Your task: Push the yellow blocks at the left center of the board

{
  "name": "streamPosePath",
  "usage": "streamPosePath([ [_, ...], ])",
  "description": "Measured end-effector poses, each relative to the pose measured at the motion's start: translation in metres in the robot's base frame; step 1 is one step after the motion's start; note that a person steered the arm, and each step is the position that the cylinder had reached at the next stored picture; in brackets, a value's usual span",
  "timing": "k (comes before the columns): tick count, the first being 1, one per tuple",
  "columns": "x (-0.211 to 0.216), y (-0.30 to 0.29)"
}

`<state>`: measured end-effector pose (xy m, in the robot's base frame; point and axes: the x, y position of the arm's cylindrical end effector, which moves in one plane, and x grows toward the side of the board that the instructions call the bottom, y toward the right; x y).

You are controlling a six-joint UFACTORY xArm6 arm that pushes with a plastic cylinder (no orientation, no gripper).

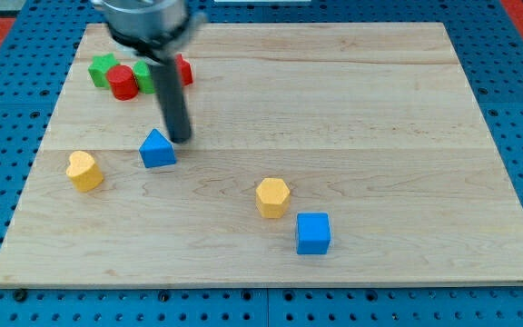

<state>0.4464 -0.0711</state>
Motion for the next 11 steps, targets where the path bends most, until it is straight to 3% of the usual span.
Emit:
streamPosePath([
  [1, 0.028, 0.025],
  [2, -0.013, -0.067],
  [3, -0.037, -0.11],
  [4, -0.037, 0.032],
  [5, 0.019, 0.156],
  [6, 0.079, 0.155],
  [8, 0.068, 0.045],
  [9, 0.103, 0.063],
  [10, 0.097, 0.005],
  [11, 0.042, -0.06],
])
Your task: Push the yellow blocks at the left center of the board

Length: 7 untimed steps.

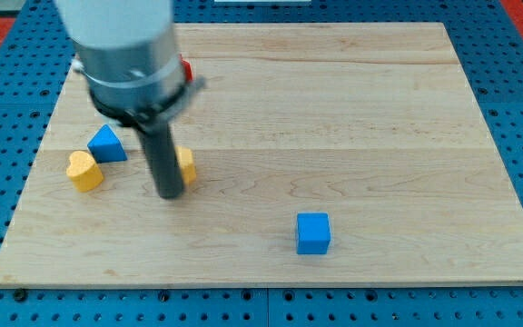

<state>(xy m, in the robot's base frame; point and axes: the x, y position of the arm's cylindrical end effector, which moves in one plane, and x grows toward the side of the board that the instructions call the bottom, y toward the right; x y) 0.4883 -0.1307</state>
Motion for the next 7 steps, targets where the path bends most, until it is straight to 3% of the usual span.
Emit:
streamPosePath([
  [1, -0.035, -0.017],
  [2, 0.016, -0.007],
  [3, -0.028, -0.072],
  [4, -0.074, -0.078],
  [5, 0.008, -0.037],
  [6, 0.054, -0.05],
  [7, 0.022, -0.108],
])
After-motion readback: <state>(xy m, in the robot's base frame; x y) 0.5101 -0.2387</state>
